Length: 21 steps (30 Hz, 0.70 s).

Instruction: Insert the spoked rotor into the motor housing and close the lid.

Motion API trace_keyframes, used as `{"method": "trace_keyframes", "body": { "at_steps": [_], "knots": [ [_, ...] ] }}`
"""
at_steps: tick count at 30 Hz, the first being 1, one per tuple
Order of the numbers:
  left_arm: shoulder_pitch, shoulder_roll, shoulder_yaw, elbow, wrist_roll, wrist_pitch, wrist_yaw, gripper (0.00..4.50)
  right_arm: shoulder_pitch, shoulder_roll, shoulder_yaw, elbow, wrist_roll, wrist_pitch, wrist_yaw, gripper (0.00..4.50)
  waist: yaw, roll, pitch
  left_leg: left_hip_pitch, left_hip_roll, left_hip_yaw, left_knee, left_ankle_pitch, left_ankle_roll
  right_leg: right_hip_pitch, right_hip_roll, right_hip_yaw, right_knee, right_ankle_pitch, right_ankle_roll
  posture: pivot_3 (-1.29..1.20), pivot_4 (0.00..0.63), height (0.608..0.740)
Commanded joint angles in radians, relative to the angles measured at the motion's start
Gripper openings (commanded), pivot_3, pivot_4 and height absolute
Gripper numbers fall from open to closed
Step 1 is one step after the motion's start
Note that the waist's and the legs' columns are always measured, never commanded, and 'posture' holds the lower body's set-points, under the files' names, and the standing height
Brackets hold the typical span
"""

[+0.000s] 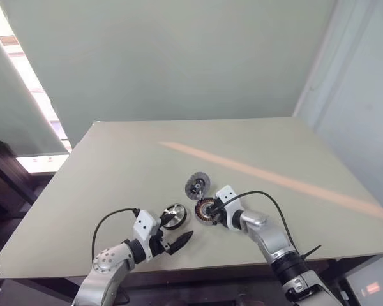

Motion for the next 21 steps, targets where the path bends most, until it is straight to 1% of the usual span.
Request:
{"method": "trace_keyframes", "body": {
  "at_steps": [1,4,6,12,13,14,15,21],
  "knots": [
    [-0.017,0.0,0.009,-0.026,0.001,-0.018,0.003,4.5,-0.01,0.007,-0.013,-0.015,0.009,-0.008,0.002,2.82,0.0,0.0,0.0,0.0,0.0,0.0,0.0,0.0,0.0,0.0,0.0,0.0,0.0,0.0,0.0,0.0,0.0,0.74],
    [-0.019,-0.001,0.009,-0.023,0.002,-0.019,0.003,4.5,-0.007,0.015,-0.029,-0.04,0.028,-0.003,0.004,3.87,0.001,0.0,0.0,0.0,0.0,0.0,0.0,0.0,0.0,0.0,0.0,0.0,0.0,0.0,0.0,0.0,0.0,0.74],
    [-0.02,-0.001,0.009,-0.022,0.002,-0.019,0.003,4.5,-0.004,0.02,-0.041,-0.065,0.048,0.007,0.01,4.48,0.001,0.0,0.0,0.0,0.0,0.0,0.0,0.0,0.0,0.0,0.0,0.0,0.0,0.0,0.0,0.0,0.0,0.74],
    [-0.021,-0.002,0.009,-0.019,0.002,-0.019,0.002,4.5,0.006,0.017,-0.067,-0.151,0.089,0.044,0.031,4.48,0.0,0.0,0.0,-0.001,0.0,0.0,-0.001,0.0,0.0,-0.001,0.0,0.0,0.0,0.0,0.0,0.0,0.0,0.74],
    [-0.021,-0.002,0.009,-0.018,0.002,-0.02,0.002,4.5,0.007,0.016,-0.071,-0.161,0.093,0.042,0.029,4.2,0.0,0.0,0.0,0.0,0.0,0.0,-0.001,0.0,0.0,-0.001,0.0,0.0,0.0,0.0,0.0,0.0,0.0,0.74],
    [-0.022,-0.002,0.009,-0.016,0.002,-0.02,0.002,4.5,0.008,0.014,-0.072,-0.17,0.096,0.046,0.03,4.1,0.0,0.0,0.0,0.0,0.0,0.0,-0.001,0.0,0.0,-0.001,0.0,0.0,0.0,0.0,0.0,0.0,0.0,0.74],
    [-0.023,-0.002,0.01,-0.015,0.002,-0.02,0.002,4.5,0.009,0.011,-0.07,-0.176,0.097,0.05,0.033,3.86,0.0,0.0,0.0,0.0,0.0,0.0,-0.001,0.0,0.0,-0.001,0.0,0.0,0.0,0.0,0.0,0.0,0.0,0.74],
    [-0.025,-0.003,0.01,-0.012,0.002,-0.021,0.002,4.5,0.0,0.014,-0.05,-0.136,0.06,0.026,0.003,1.73,0.0,0.0,0.0,-0.001,0.0,0.0,-0.001,0.0,0.0,-0.001,0.0,0.0,-0.001,0.0,0.0,0.0,0.0,0.74]
  ]
}}
